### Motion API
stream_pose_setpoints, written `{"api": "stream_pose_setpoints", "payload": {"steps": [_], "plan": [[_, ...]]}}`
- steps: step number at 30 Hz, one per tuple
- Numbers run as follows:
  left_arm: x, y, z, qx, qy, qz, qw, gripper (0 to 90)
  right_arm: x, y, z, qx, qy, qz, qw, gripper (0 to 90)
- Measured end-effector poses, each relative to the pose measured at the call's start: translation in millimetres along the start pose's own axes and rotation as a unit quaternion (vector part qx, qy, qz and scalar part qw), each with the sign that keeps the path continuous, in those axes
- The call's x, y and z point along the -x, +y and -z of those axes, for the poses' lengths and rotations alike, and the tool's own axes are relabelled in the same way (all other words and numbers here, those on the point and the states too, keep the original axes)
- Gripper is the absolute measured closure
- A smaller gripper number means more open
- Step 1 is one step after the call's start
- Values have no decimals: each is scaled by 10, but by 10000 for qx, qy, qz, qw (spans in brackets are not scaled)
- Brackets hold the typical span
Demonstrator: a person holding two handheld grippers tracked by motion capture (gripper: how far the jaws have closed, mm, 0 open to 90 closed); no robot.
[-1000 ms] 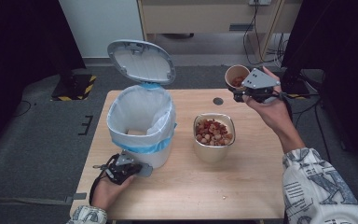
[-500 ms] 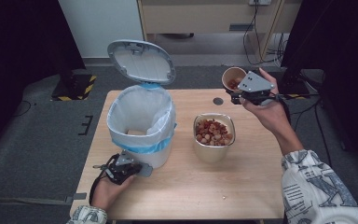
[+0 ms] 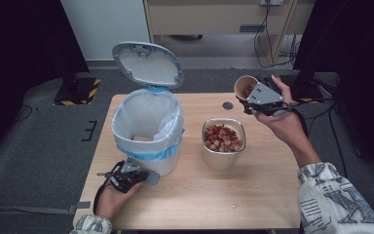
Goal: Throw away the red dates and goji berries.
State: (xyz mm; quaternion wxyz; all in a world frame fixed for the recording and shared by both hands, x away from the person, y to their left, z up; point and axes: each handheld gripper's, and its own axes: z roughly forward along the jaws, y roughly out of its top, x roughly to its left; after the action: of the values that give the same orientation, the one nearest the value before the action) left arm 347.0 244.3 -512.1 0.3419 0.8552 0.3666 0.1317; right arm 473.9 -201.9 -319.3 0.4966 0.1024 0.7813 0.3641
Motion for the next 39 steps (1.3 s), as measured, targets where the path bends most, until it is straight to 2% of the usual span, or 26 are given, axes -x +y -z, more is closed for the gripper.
{"api": "stream_pose_setpoints", "payload": {"steps": [19,31,39], "plan": [[1,0,0,-2,3,-5,10000,900,-79,12,23,-130,-19,505,9986,281],[1,1,0,-2,4,-6,10000,900,-117,21,42,-214,-55,834,9963,281],[3,1,0,-1,5,-4,10000,899,-164,18,47,-299,-48,1122,9932,281]]}}
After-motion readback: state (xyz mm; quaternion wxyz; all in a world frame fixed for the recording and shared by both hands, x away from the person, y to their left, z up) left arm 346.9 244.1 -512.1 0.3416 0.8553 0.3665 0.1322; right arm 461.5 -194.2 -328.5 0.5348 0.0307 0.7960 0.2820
